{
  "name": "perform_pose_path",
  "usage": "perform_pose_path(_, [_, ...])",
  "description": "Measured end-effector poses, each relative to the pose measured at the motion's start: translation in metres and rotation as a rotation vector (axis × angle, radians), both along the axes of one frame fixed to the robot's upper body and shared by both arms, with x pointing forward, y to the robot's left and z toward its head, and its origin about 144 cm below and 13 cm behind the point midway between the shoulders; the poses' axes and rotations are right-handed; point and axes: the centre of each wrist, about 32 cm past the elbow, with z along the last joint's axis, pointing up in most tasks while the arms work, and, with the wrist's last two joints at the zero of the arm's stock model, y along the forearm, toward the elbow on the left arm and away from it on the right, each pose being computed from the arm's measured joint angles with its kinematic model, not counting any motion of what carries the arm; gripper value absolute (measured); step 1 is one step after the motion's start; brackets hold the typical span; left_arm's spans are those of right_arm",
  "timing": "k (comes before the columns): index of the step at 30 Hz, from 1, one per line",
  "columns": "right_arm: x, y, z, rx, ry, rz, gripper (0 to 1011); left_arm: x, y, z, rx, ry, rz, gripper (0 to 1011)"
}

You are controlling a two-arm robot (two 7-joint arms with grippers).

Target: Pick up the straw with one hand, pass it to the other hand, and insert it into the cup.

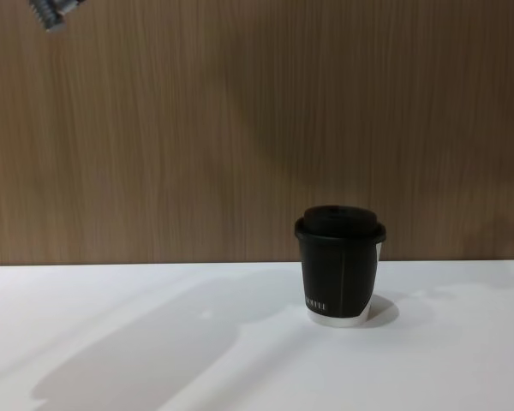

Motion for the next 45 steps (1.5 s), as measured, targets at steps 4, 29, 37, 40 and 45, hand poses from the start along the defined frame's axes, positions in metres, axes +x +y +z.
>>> perform_pose_path(4, [0.000,0.000,0.000,0.000,0.000,0.000,1,0.002,-0.003,0.001,-0.005,0.004,-0.014,1003])
perform_pose_path(29, [0.000,0.000,0.000,0.000,0.000,0.000,1,0.009,-0.010,0.004,0.005,-0.021,-0.079,1003])
perform_pose_path(37, [0.000,0.000,0.000,0.000,0.000,0.000,1,0.010,-0.005,0.004,0.019,-0.037,-0.065,1003])
perform_pose_path(40, [0.000,0.000,0.000,0.000,0.000,0.000,1,0.010,-0.003,0.003,0.023,-0.043,-0.058,1003])
perform_pose_path(45, [0.000,0.000,0.000,0.000,0.000,0.000,1,0.011,-0.001,0.003,0.025,-0.051,-0.050,1003])
